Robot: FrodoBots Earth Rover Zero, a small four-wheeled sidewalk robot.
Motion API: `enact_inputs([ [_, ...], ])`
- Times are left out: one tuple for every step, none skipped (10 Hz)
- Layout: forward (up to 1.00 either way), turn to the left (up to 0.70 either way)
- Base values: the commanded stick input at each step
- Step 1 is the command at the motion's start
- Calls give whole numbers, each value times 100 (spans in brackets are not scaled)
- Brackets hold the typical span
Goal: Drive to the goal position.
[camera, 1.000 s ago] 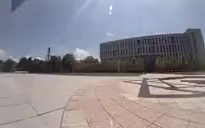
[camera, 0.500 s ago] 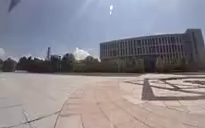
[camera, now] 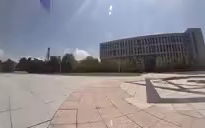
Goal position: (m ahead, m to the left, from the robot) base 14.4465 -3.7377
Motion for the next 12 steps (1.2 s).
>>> enact_inputs([
  [50,1],
  [50,1],
  [50,1],
  [50,-4],
  [50,-49],
  [50,-49],
  [50,-31],
  [50,-7],
  [50,1],
  [50,1],
  [50,1],
  [50,1],
])
